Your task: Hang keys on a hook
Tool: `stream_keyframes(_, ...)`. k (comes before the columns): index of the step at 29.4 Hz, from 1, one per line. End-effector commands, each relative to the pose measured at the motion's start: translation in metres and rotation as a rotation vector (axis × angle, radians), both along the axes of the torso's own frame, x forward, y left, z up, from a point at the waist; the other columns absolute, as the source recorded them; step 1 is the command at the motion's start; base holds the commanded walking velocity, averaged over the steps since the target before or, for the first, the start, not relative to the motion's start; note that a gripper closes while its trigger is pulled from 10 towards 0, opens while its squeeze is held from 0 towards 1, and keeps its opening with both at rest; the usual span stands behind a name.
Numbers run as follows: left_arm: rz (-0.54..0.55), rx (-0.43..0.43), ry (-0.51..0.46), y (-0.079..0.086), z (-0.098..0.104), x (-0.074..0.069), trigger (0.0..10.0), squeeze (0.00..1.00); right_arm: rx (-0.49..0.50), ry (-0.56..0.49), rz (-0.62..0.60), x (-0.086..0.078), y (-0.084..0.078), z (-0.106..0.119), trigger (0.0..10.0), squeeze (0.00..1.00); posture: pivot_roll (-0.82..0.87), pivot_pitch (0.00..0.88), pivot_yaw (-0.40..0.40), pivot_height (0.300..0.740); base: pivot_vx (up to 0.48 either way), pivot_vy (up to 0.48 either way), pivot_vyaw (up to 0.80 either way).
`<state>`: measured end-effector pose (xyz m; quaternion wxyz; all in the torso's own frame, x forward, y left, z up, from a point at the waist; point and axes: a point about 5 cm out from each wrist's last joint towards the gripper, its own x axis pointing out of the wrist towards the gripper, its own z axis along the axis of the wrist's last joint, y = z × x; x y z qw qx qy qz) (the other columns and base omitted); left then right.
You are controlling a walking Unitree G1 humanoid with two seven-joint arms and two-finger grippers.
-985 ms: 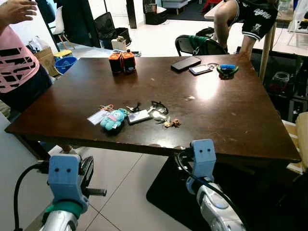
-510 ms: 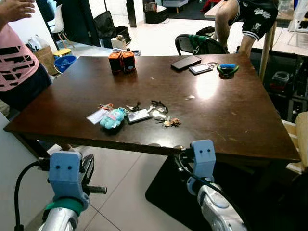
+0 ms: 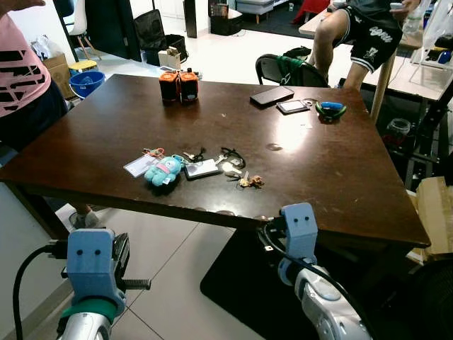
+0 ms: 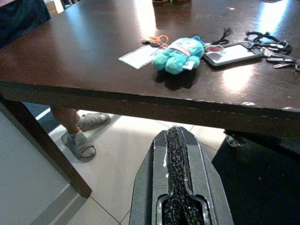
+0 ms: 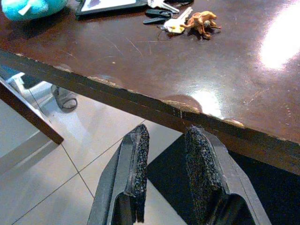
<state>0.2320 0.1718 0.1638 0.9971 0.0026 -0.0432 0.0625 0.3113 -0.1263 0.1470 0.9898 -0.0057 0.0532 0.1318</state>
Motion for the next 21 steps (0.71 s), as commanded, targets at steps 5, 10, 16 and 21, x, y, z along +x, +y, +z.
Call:
stream_keyframes(5, -0.002, 0.001, 0.015, -0.001, -0.003, -0.002, 10.0, 0.00, 0.035, -0.010, -0.007, -0.004, -0.002, -0.001, 10.0, 0.00, -0.02, 0.143, 0.111, 0.740, 0.000, 0.000, 0.00)
stream_keyframes(10, -0.014, -0.021, -0.002, -0.001, 0.000, -0.002, 10.0, 0.00, 0.026, -0.051, 0.009, -0.010, 0.001, 0.004, 10.0, 0.00, -0.03, 0.146, 0.139, 0.740, 0.000, 0.000, 0.00)
stream_keyframes(16, -0.014, -0.015, 0.014, 0.001, -0.002, -0.003, 10.0, 0.00, 0.051, -0.037, 0.012, -0.013, 0.002, 0.002, 10.0, 0.00, -0.03, 0.146, 0.156, 0.740, 0.000, 0.000, 0.00)
stream_keyframes(21, -0.026, -0.004, 0.011, 0.000, -0.002, -0.004, 10.0, 0.00, 0.063, -0.030, 0.010, -0.015, 0.003, 0.002, 10.0, 0.00, -0.03, 0.147, 0.163, 0.740, 0.000, 0.000, 0.00)
